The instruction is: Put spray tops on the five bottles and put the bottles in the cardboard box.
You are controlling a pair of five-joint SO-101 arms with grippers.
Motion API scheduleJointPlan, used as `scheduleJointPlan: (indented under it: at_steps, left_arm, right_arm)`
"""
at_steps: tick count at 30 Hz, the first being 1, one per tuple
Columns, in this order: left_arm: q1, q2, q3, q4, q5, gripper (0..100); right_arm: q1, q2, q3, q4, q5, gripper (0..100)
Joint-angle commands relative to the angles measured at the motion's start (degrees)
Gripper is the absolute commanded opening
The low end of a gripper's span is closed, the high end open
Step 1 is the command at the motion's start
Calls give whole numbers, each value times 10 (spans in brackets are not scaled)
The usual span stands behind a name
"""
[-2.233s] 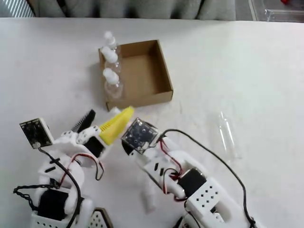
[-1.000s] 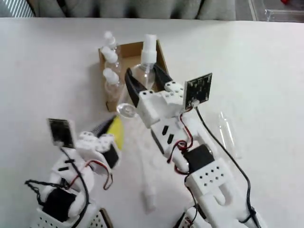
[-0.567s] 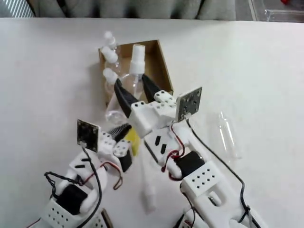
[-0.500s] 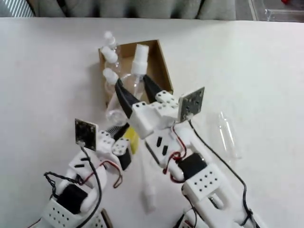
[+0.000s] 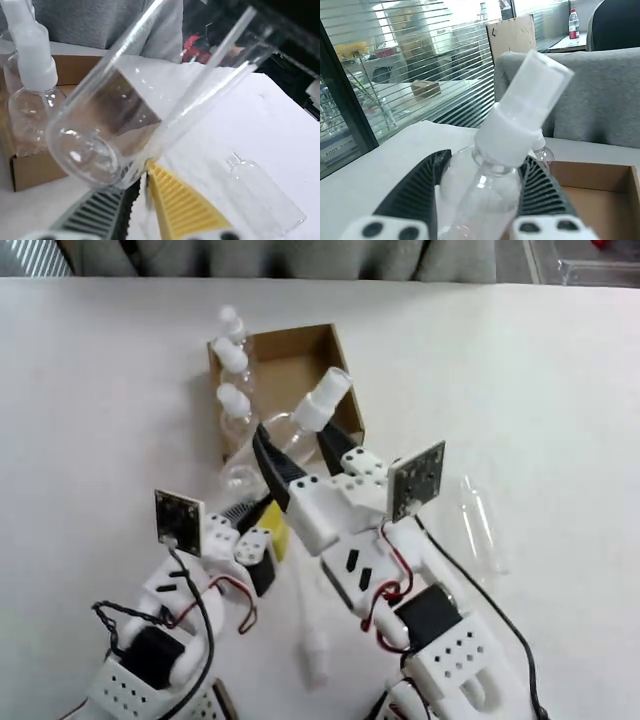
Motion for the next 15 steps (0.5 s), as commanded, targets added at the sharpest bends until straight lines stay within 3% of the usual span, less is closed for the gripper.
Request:
scheduleJointPlan:
  at_steps: [1, 4, 9, 13, 15]
  left_arm:
    - [1, -2, -31, 39, -6, 24]
    - [-12, -2, -65, 105, -6, 24]
    - [-97, -2, -144, 233, -13, 24]
    - [-204, -1, -159, 331, -119, 24]
    - [-284, -4, -130, 324, -182, 24]
  right_arm:
    - [30, 46, -9, -49, 12, 16]
    - [72, 99, -11, -118, 13, 16]
    - [124, 222, -83, -159, 13, 16]
    - [153, 327, -168, -160, 13, 16]
    - [166, 375, -211, -160, 13, 16]
